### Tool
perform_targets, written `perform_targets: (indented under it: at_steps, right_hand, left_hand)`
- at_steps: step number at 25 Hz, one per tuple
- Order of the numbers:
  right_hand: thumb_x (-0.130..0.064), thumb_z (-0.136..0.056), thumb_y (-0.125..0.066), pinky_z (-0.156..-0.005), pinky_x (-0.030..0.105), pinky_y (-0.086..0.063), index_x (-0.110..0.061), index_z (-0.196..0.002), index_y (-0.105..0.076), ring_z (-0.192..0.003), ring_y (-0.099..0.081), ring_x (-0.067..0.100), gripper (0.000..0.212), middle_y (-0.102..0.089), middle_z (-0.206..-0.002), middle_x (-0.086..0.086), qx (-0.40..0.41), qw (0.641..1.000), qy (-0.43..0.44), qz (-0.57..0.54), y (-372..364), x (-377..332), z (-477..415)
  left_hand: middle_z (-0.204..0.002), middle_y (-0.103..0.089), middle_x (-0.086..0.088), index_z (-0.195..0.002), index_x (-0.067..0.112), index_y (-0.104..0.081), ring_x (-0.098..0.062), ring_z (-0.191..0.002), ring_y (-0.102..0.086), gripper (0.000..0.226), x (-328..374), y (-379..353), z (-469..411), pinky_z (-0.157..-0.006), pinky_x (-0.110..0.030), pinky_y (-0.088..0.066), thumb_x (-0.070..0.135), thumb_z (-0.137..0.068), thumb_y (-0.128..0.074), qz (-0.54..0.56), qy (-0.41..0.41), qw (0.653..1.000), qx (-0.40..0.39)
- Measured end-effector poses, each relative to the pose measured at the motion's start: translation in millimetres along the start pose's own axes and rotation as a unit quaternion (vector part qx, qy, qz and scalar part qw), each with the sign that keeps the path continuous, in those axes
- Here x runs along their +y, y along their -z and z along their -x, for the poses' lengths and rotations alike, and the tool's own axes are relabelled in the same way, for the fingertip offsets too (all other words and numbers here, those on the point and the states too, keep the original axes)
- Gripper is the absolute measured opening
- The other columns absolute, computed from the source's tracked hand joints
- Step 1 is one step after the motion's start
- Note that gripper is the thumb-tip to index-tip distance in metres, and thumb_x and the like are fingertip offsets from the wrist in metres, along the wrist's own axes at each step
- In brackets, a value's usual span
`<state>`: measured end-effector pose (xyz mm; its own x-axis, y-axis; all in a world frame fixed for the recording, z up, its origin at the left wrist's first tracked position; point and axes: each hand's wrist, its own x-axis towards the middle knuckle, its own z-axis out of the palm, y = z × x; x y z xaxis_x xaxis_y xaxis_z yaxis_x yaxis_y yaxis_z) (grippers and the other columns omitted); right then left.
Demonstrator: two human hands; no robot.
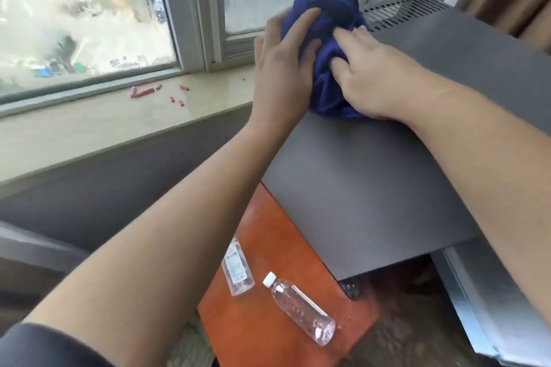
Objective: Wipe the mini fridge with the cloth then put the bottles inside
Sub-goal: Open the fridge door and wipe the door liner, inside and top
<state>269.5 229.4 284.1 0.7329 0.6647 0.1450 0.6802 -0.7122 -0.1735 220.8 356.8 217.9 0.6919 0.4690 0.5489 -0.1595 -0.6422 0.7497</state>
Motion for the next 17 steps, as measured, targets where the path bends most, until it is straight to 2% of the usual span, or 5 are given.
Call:
perform_targets:
  at_steps: [2, 5, 11, 15, 17]
  right_hand:
    - [-0.024, -0.106, -0.036, -0.120, 0.033, -0.015, -0.020, -0.156, -0.025, -0.154, -0.013, 0.024, 0.051, -0.020, -0.166, 0.005, 0.010, 0.999, 0.034, 0.014, 1.1, 6.9, 28.8]
    - [-0.023, -0.106, -0.039, -0.124, 0.035, -0.015, -0.026, -0.159, -0.019, -0.155, -0.009, 0.019, 0.057, -0.009, -0.169, -0.001, -0.001, 0.998, 0.046, 0.038, 5.9, 20.8, 70.0]
    - [-0.020, -0.104, -0.045, -0.115, 0.012, -0.006, -0.024, -0.159, -0.024, -0.154, -0.014, 0.016, 0.059, -0.017, -0.168, -0.002, 0.010, 0.998, 0.051, 0.020, 29.1, 71.3, 183.2]
    - [-0.005, -0.099, -0.047, -0.114, 0.003, -0.004, -0.018, -0.156, -0.034, -0.153, -0.019, 0.020, 0.060, -0.026, -0.165, 0.004, 0.092, 0.992, 0.038, -0.082, 22.4, 90.4, 259.2]
    - [0.002, -0.095, -0.046, -0.118, 0.009, -0.011, -0.016, -0.155, -0.038, -0.152, -0.023, 0.015, 0.063, -0.029, -0.164, 0.004, 0.144, 0.975, 0.014, -0.167, 5.5, 92.3, 289.0]
  left_hand:
    - [-0.136, -0.050, -0.010, -0.143, 0.013, -0.055, -0.024, -0.126, -0.048, 0.043, 7.7, -2.2, 30.3, -0.113, -0.032, -0.038, 0.017, -0.100, -0.058, 0.034, 0.002, 0.999, 0.010]
    - [-0.125, -0.050, -0.009, -0.139, 0.005, -0.053, -0.018, -0.119, -0.053, 0.047, 27.4, -9.5, 72.5, -0.109, -0.025, -0.041, 0.009, -0.093, -0.064, 0.076, 0.019, 0.997, 0.001]
    - [-0.112, -0.049, 0.002, -0.131, 0.015, -0.059, 0.004, -0.097, -0.053, 0.044, 100.9, -28.8, 148.7, -0.092, -0.004, -0.038, 0.020, -0.089, -0.069, 0.093, 0.011, 0.995, -0.024]
    - [-0.108, -0.053, 0.006, -0.126, 0.019, -0.064, 0.001, -0.096, -0.056, 0.040, 143.6, -35.1, 194.6, -0.091, -0.006, -0.039, 0.026, -0.087, -0.073, 0.064, -0.027, 0.997, -0.046]
    - [-0.107, -0.055, 0.007, -0.122, 0.021, -0.066, 0.002, -0.097, -0.056, 0.038, 153.4, -38.3, 212.5, -0.090, -0.006, -0.039, 0.024, -0.085, -0.075, 0.053, -0.051, 0.996, -0.046]
